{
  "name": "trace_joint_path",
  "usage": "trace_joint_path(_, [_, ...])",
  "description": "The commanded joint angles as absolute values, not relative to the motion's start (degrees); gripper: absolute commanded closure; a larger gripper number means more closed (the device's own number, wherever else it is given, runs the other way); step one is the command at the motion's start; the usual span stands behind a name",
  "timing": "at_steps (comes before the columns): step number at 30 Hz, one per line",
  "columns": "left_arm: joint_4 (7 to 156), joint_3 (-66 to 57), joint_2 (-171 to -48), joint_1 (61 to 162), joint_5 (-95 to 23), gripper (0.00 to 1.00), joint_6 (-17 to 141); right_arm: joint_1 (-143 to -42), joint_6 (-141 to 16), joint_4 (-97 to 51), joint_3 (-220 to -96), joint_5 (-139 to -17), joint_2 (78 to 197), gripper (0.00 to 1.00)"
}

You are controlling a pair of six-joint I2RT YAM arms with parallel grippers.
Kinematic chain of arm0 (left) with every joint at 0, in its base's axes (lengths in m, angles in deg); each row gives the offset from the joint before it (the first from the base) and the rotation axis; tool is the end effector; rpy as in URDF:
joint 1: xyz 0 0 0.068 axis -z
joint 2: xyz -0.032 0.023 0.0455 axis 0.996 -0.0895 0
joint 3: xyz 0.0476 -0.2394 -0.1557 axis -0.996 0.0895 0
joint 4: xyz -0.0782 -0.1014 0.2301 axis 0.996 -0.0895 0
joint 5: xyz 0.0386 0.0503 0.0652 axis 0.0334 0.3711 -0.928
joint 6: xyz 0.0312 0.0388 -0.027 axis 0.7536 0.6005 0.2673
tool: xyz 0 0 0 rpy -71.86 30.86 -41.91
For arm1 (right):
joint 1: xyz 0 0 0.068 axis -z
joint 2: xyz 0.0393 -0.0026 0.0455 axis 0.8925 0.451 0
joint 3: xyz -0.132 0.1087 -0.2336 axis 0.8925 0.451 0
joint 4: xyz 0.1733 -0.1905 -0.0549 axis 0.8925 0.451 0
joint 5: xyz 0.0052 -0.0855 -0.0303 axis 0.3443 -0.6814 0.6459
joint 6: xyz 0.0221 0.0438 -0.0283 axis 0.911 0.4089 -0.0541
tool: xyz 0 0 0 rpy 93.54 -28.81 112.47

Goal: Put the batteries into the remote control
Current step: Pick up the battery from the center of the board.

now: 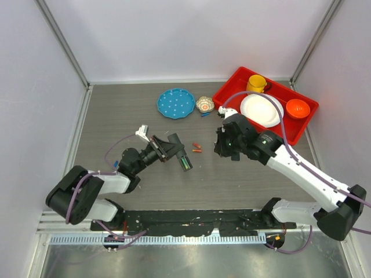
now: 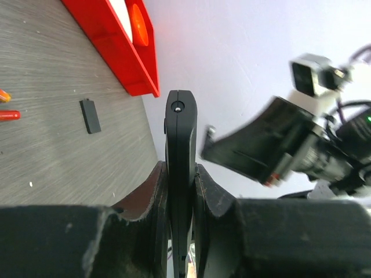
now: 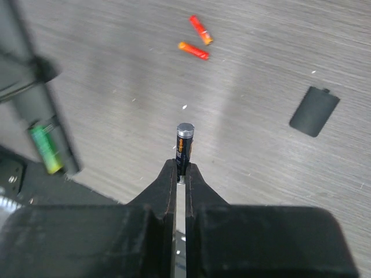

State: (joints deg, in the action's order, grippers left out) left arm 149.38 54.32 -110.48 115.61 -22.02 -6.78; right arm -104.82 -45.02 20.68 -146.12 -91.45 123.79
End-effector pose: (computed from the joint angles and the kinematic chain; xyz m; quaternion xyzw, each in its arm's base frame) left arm 0.1905 -0.1308 0.2061 -0.1436 0.6537 -0.6757 0.3091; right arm 0.1812 0.1559 0.3326 -0.1248 0.9246 0.1561 0.3242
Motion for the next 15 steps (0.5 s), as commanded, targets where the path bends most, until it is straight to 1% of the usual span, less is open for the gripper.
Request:
trace_joint_path(1, [163.44, 52.22, -115.26, 117.99, -26.76, 1.00, -7.12, -108.28, -45.34, 29.88, -150.51, -87.26, 121.39, 0.99])
trace_joint_path(2, [166.15, 52.31, -117.09, 118.52, -27.38, 1.00, -6.86, -108.98, -45.86, 31.72, -151.03, -83.60, 121.57, 0.99])
trace_joint_path(6, [168.20, 52.22, -119.31, 121.59, -30.19, 1.00, -5.37, -111.62, -47.97, 36.56, -153.67, -78.13, 123.50, 0.99])
trace_joint_path(9, [168.20, 52.13, -118.78, 122.91, -31.69, 1.00, -3.35, -112.50, -47.80, 36.83, -153.94, -74.44, 123.59, 0.99])
trace_joint_path(15, [168.20, 51.17, -118.08, 123.71, -31.87, 1.00, -2.38, -113.38, -46.40, 35.08, -153.94, -70.82, 126.04, 0.99])
